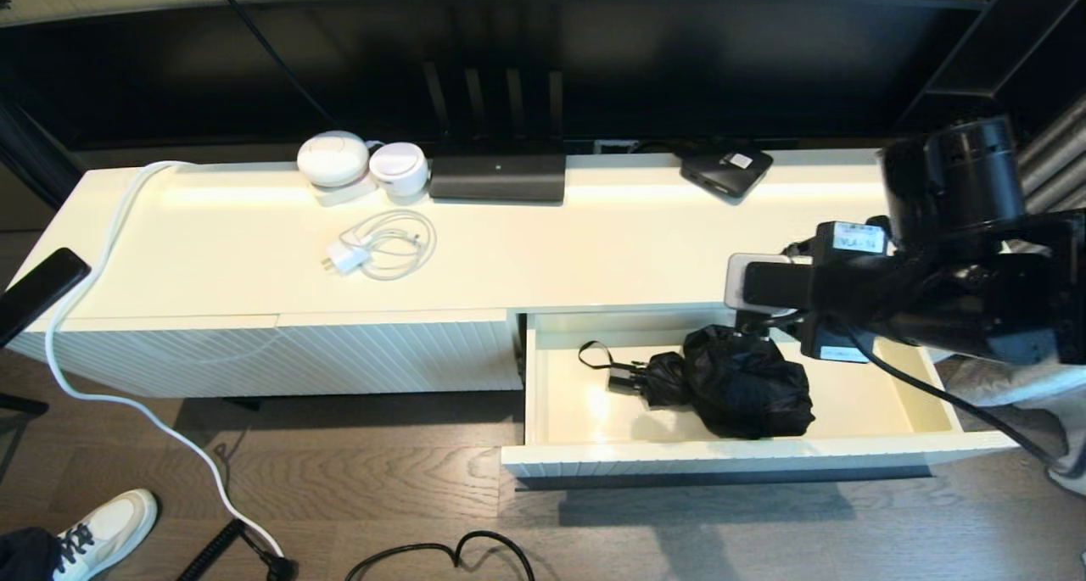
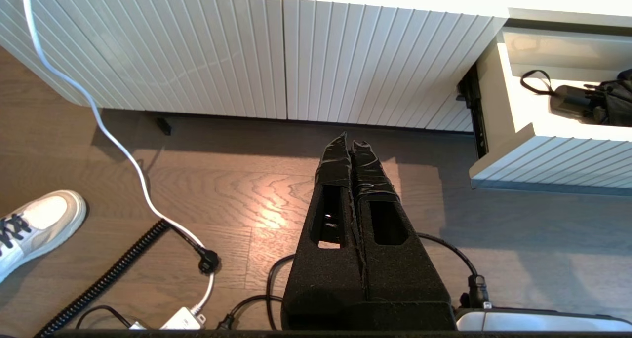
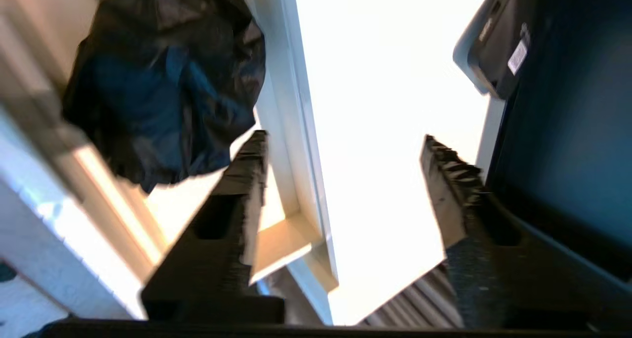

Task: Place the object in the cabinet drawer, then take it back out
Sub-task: Put the umbrella in the drawer, then close the drawer

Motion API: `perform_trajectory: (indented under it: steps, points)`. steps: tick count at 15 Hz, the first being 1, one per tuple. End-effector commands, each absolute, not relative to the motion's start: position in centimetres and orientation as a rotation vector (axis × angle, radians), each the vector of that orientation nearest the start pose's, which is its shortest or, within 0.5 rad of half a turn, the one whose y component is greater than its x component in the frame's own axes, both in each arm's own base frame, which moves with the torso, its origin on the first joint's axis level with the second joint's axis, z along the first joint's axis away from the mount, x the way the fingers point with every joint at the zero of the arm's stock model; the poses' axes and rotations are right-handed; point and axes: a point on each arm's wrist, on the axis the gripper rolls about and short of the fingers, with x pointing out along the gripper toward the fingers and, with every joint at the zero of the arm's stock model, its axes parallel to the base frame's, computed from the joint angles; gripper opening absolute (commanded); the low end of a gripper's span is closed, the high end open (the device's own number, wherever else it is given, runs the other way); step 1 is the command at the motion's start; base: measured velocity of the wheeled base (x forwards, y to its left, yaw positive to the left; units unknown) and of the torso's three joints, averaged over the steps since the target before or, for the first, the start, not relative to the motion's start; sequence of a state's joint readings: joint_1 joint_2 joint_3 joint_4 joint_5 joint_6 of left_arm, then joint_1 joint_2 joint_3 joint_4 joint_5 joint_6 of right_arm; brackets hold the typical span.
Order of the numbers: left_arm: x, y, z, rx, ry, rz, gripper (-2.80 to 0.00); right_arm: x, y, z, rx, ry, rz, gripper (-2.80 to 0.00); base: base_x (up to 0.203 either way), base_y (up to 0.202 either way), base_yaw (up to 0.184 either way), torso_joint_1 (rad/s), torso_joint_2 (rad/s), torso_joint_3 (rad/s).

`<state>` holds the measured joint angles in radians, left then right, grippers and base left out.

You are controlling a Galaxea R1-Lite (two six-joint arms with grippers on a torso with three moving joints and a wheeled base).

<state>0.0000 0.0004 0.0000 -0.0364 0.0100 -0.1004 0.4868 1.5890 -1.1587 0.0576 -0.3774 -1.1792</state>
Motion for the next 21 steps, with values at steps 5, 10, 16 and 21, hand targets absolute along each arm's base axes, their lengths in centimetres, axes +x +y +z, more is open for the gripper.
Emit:
perform_trajectory:
  steps: [5, 10, 16, 21]
  points:
    - [-2.3, 0.0, 7.9, -0.101, -0.037, 0.010, -2.80, 17.3, 9.4, 25.6, -1.319, 0.349, 0.454, -2.80, 0.000, 0.000, 0.000, 0.000, 0.00, 0.000]
    - [-2.3, 0.0, 7.9, -0.101, -0.037, 0.009, -2.80, 13.4, 9.2, 20.6, -1.275, 0.441, 0.670, -2.80, 0.000, 0.000, 0.000, 0.000, 0.00, 0.000]
    - [-2.3, 0.0, 7.9, -0.101, -0.037, 0.010, -2.80, 13.8, 12.2, 17.1, -1.208, 0.558, 0.840, -2.80, 0.000, 0.000, 0.000, 0.000, 0.00, 0.000]
    - [-2.3, 0.0, 7.9, -0.101, -0.037, 0.009, -2.80, 15.6, 14.0, 14.3, -1.211, 0.631, 0.916, -2.80, 0.000, 0.000, 0.000, 0.000, 0.00, 0.000]
